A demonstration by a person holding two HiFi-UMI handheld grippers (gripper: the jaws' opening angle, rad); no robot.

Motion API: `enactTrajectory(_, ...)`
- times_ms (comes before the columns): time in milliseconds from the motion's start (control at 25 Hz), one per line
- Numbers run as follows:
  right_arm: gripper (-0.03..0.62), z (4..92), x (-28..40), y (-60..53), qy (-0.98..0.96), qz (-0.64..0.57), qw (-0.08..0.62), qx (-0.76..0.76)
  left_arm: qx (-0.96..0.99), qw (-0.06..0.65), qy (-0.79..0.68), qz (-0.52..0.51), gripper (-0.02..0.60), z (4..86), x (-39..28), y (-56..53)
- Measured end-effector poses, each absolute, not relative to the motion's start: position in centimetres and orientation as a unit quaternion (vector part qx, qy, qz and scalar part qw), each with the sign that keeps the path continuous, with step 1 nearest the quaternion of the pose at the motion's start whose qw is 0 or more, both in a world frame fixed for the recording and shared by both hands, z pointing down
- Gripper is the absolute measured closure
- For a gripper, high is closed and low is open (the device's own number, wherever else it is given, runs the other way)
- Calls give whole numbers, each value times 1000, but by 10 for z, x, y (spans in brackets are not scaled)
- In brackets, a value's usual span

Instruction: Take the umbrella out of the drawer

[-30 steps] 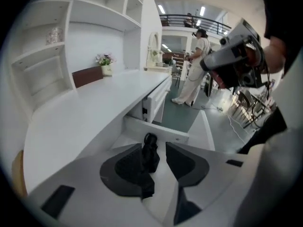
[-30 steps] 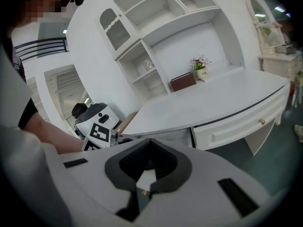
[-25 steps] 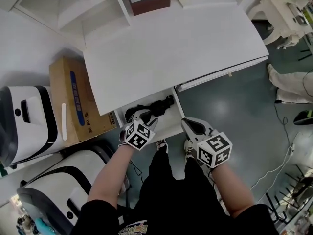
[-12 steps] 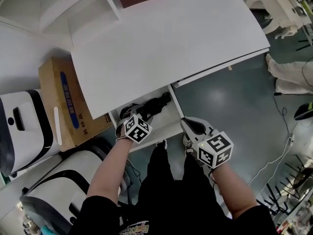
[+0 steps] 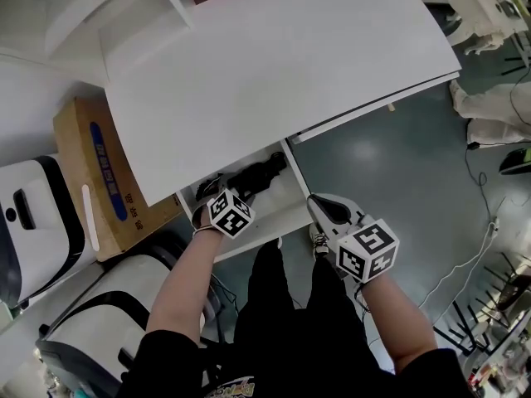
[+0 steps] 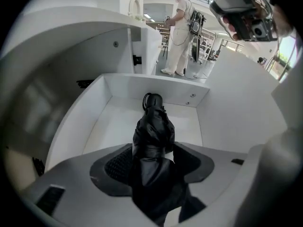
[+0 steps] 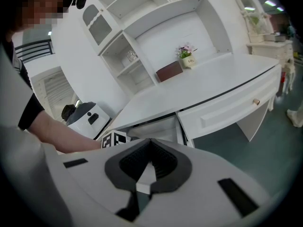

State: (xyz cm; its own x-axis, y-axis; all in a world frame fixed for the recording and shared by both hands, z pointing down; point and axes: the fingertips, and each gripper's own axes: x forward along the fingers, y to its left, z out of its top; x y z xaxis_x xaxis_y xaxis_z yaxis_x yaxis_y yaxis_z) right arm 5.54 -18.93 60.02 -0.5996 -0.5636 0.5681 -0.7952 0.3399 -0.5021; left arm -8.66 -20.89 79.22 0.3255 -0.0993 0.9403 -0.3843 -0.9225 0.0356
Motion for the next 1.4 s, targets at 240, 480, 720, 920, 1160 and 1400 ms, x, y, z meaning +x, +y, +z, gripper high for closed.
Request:
enactTrajectory(240,592,610,54,-190,-801,398,148,422,803,113,-149,565,328,800,-87,-213)
enactTrajectory(480,592,616,52,-191,-798,404,148,422,800,105,-143,573,324,809,-87,-217)
enactTrajectory(720,592,623,52,-190,-794,410,148,423,797,89,-124,584,322,816,-86,-217)
enactTrajectory(920,592,627,53,-188,-792,414,148,423,791,81,-109,596,319,823,-85,-217)
enactTrajectory(1160,592,629,57,-188,-790,417,149,423,784,81,-94,609,311,833,-85,-216)
enactTrajectory(1400,592,630,60,-189,-789,420,147,424,785,84,-85,608,308,833,-84,-217)
